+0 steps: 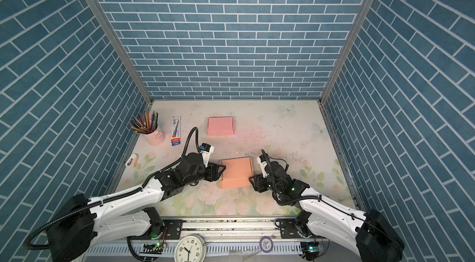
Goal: Fold the paper box
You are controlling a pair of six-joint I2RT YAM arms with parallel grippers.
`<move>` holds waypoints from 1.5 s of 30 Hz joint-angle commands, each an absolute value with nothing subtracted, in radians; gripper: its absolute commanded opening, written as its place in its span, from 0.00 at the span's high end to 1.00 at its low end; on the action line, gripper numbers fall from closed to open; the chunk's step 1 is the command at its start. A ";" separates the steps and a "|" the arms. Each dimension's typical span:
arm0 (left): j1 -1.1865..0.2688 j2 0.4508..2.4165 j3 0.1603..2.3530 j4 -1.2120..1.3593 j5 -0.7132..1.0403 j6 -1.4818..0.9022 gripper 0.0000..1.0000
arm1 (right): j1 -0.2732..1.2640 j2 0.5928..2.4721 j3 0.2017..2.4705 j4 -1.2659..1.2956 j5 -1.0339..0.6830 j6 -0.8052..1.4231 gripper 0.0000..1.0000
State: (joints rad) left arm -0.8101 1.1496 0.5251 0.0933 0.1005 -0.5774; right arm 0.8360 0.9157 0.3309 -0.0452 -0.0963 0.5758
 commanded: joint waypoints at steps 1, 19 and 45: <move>-0.770 1.235 0.605 0.075 0.155 -0.476 0.33 | 0.841 0.898 0.349 -0.067 -0.066 0.559 0.41; -0.679 1.444 0.691 0.091 0.192 -0.484 0.26 | 0.680 1.078 0.437 0.039 -0.211 0.453 0.40; -0.742 1.453 0.561 0.314 0.280 -0.635 0.38 | 0.665 1.306 0.501 0.170 -0.336 0.458 0.43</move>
